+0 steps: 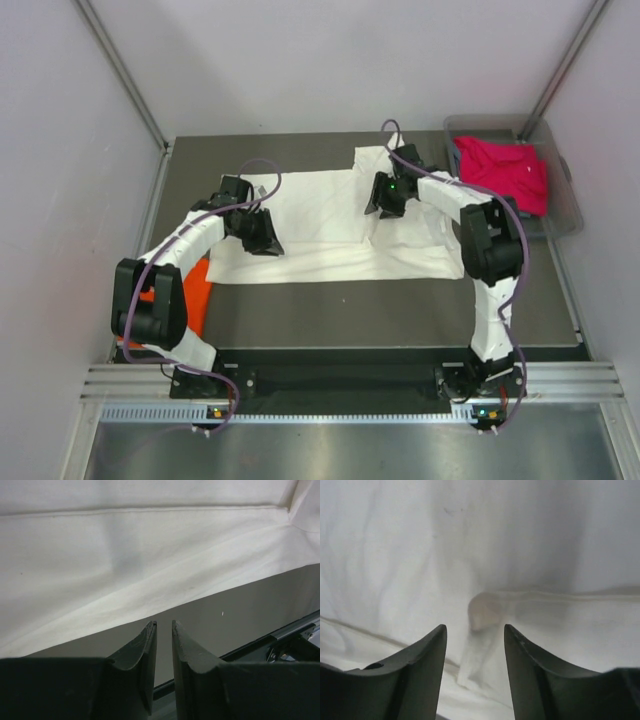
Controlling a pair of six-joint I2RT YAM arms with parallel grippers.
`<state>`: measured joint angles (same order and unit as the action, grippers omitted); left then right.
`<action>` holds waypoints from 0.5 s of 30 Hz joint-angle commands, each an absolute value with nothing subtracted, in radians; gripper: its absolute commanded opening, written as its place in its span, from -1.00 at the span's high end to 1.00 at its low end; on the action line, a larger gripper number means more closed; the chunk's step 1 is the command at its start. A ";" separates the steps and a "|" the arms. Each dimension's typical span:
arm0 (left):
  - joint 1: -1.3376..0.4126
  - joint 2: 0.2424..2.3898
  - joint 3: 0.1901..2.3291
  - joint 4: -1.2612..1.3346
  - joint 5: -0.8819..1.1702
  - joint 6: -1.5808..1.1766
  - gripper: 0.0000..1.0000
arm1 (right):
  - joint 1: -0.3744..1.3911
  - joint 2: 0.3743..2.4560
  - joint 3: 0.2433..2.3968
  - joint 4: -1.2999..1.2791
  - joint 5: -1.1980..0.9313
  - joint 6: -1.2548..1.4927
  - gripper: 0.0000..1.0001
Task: Fold and stack the t-shirts
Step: Fold the tshirt
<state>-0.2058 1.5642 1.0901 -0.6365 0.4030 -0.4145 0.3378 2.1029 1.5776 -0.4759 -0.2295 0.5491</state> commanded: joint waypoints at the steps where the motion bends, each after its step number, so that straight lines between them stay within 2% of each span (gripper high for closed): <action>1: -0.210 1.568 1.106 -0.649 0.403 -0.388 0.53 | 0.293 1.956 1.548 -0.552 -0.184 0.445 -0.03; 7: -0.210 1.595 1.101 -0.612 0.452 -0.393 0.46 | 0.232 1.830 1.434 -0.612 -0.094 0.342 -0.42; 8: -0.212 1.598 1.100 -0.603 0.466 -0.394 0.36 | 0.229 1.833 1.443 -0.615 -0.074 0.333 -0.45; 11: -0.224 1.621 1.111 -0.568 0.498 -0.396 0.21 | 0.219 1.885 1.509 -0.632 -0.055 0.313 -0.44; 15: -0.268 1.681 1.155 -0.473 0.520 -0.434 0.06 | 0.178 1.971 1.597 -0.637 -0.042 0.311 -0.27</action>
<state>-0.2344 1.6489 1.0950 -0.5877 0.4690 -0.4152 0.2043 1.9190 1.5127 -0.6296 -0.0807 0.3485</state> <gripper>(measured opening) 0.462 0.664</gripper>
